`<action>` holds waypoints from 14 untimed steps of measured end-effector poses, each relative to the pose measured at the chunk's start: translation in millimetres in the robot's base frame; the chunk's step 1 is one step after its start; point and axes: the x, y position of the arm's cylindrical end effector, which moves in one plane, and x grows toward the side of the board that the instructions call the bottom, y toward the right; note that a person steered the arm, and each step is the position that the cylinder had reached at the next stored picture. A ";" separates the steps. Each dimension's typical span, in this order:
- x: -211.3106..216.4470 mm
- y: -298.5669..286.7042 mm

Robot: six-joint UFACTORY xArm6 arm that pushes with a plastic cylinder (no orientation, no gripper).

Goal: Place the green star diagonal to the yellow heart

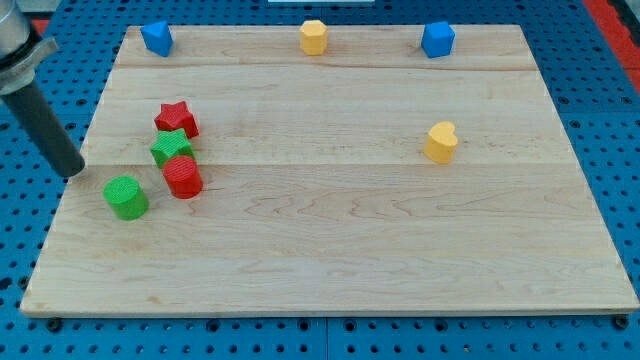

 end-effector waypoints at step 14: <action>-56.0 215.0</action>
